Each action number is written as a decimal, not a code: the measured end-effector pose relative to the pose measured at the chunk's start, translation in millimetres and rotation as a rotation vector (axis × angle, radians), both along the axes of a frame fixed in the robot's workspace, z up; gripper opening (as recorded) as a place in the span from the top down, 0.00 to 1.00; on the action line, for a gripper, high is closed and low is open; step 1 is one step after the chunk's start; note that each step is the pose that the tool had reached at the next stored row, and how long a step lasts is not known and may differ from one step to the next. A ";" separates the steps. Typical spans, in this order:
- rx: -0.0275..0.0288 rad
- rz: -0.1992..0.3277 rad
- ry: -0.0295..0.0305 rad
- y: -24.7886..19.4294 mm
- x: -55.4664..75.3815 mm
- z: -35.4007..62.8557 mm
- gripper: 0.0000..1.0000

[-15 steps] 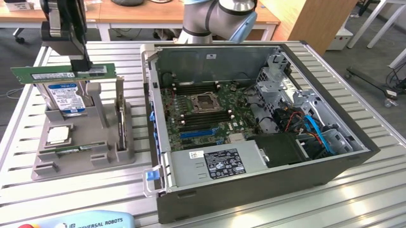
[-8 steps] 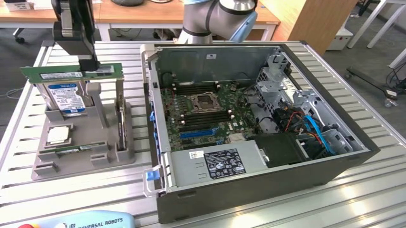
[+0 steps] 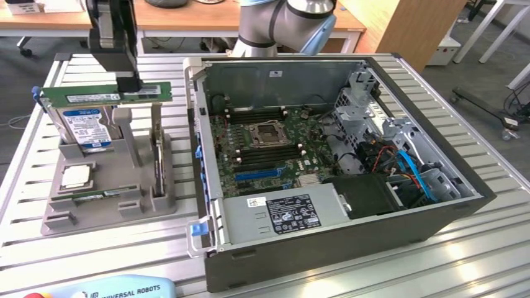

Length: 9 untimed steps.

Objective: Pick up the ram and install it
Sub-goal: 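Pick up the ram and move it above insertion slot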

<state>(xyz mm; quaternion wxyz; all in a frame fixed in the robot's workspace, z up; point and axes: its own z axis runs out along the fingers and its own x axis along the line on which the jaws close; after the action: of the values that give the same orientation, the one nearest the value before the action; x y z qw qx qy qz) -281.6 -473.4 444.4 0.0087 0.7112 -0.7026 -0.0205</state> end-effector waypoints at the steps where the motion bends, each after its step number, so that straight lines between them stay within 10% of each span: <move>1: 0.0000 0.000 0.0000 0.0 1.9 0.0 0.89; 9: 0.0000 0.000 0.0000 0.0 17.8 0.0 0.89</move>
<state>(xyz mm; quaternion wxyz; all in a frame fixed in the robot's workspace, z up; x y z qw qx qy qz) -263.7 -473.3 444.4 0.0087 0.7112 -0.7027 -0.0205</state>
